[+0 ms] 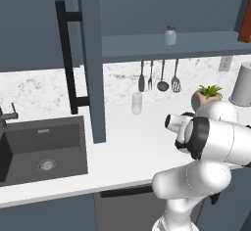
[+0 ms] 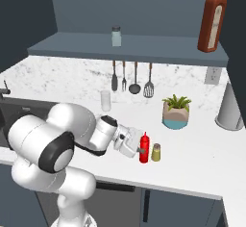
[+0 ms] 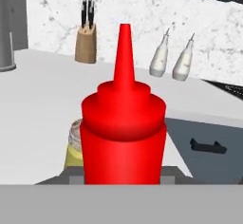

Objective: Put the shaker and condiment bottle from the counter next to their counterparts in the cabinet.

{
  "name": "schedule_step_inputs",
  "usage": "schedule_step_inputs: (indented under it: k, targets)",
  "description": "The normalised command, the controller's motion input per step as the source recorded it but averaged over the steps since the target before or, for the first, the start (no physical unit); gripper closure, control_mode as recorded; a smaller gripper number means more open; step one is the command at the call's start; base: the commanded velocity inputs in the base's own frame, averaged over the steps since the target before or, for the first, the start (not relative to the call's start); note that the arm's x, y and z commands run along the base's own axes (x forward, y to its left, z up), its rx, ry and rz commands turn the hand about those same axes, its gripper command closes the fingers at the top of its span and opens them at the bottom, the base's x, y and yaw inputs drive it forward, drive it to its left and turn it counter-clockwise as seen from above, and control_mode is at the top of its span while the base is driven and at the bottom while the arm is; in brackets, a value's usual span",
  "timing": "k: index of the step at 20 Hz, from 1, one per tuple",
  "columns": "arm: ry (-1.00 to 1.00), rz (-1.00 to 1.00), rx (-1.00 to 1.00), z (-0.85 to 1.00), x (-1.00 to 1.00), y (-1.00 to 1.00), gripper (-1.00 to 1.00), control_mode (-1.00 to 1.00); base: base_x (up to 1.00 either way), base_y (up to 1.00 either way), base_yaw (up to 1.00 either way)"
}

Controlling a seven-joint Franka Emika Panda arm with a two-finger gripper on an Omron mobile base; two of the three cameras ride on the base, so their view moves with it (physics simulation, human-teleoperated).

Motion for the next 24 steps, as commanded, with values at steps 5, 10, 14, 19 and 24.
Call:
schedule_step_inputs:
  k: [5, 10, 14, 19, 24]
  targets:
    - [-0.03, 0.28, -0.01, 0.68, -0.09, 0.00, 1.00, -1.00, 0.00, 0.00, 0.00]
    - [0.03, 0.28, -0.01, 0.72, -0.11, 0.00, 1.00, -1.00, 0.00, 0.00, 0.00]
    - [0.06, 0.27, 0.00, 0.87, -0.02, 0.00, 1.00, -1.00, 0.00, 0.00, 0.00]
    - [0.02, 0.23, 0.00, 1.00, -0.03, 0.00, 1.00, -1.00, 0.00, 0.00, 0.00]
    - [0.00, 0.20, 0.00, 1.00, -0.09, 0.00, 1.00, -1.00, 0.00, 0.00, 0.00]
